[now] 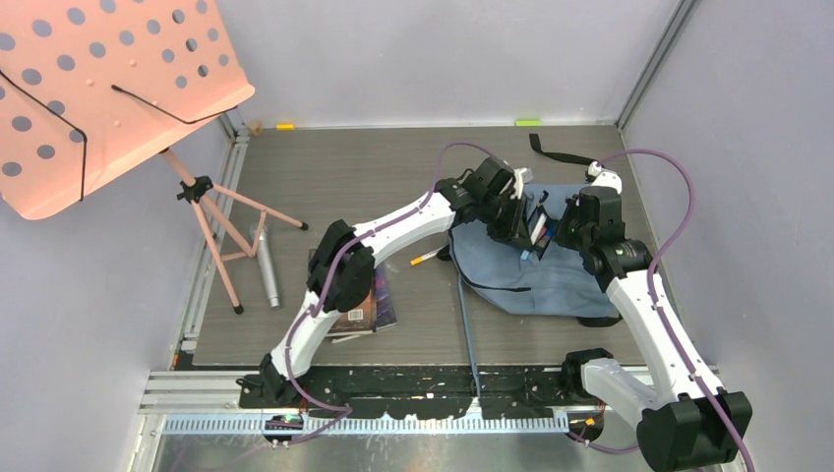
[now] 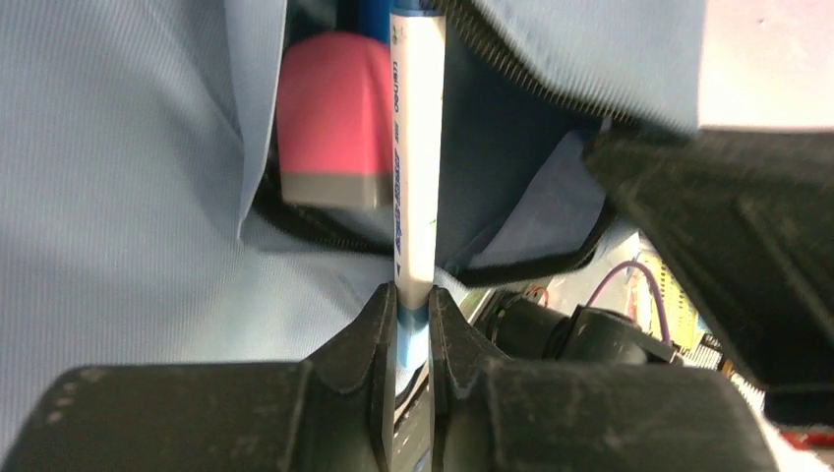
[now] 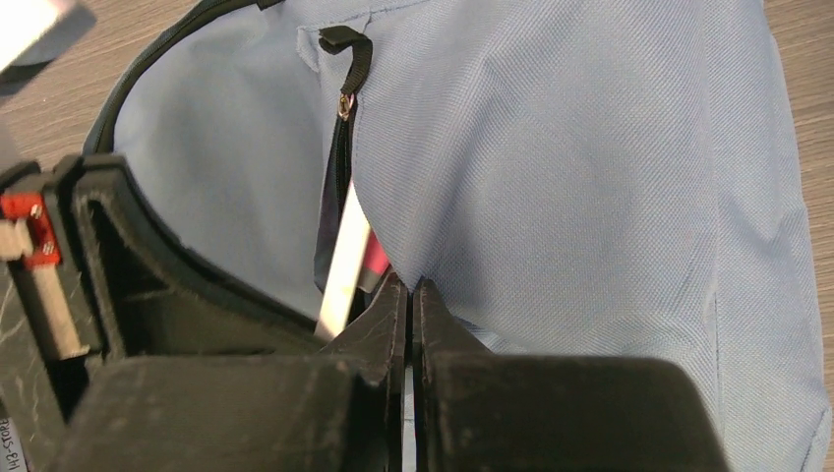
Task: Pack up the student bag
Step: Place the stationery in the student bag.
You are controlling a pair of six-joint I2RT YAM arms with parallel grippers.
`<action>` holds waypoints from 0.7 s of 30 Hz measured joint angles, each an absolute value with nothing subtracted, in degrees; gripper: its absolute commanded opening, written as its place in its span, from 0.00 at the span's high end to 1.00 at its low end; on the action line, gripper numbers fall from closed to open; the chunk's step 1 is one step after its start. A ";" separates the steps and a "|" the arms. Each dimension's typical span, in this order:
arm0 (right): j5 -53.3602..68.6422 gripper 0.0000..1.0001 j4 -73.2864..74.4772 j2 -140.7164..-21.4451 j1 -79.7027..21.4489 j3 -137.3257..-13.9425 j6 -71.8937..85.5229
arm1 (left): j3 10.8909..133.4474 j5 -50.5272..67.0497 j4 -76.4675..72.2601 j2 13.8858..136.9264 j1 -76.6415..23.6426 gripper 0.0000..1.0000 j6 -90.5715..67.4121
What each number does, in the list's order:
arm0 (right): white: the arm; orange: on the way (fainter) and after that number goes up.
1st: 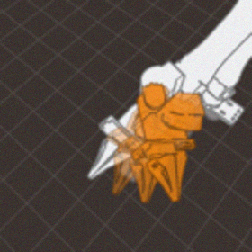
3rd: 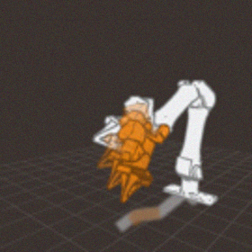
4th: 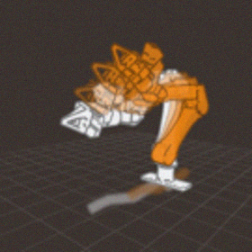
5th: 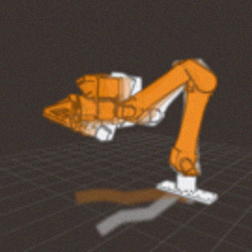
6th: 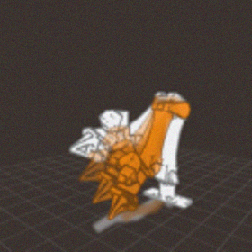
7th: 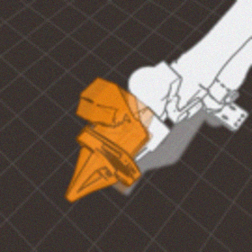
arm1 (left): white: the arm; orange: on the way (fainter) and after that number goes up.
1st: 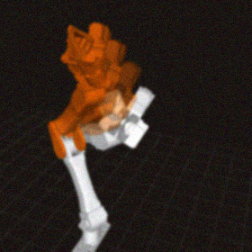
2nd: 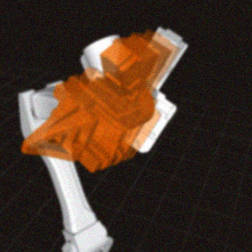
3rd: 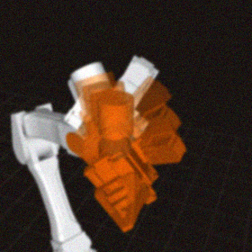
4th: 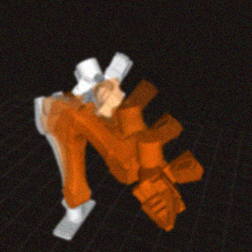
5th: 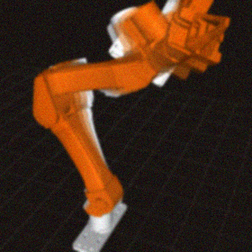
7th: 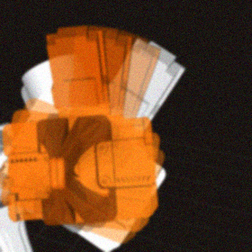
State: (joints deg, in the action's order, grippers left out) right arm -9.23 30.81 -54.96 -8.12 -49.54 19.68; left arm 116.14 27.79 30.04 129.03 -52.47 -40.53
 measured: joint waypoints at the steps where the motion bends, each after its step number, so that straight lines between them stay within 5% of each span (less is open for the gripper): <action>1: -9.34 0.99 30.87 -54.96 -8.12 -49.54 19.68 | 117.58 27.88 29.95 129.99 -52.47 1.00 -40.75; 13: -8.82 0.99 30.81 -54.96 -8.14 -49.47 19.86 | 126.89 26.89 18.85 139.65 -53.19 0.98 -45.78; 21: -8.80 0.99 30.76 -54.96 -8.14 -49.41 19.86 | 121.58 24.34 10.72 138.98 -54.28 0.52 -44.47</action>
State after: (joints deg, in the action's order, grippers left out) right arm -8.80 30.76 -54.96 -8.14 -49.41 19.86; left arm 121.58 24.34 10.72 138.98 -54.28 -44.47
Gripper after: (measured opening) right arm 0.040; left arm 0.346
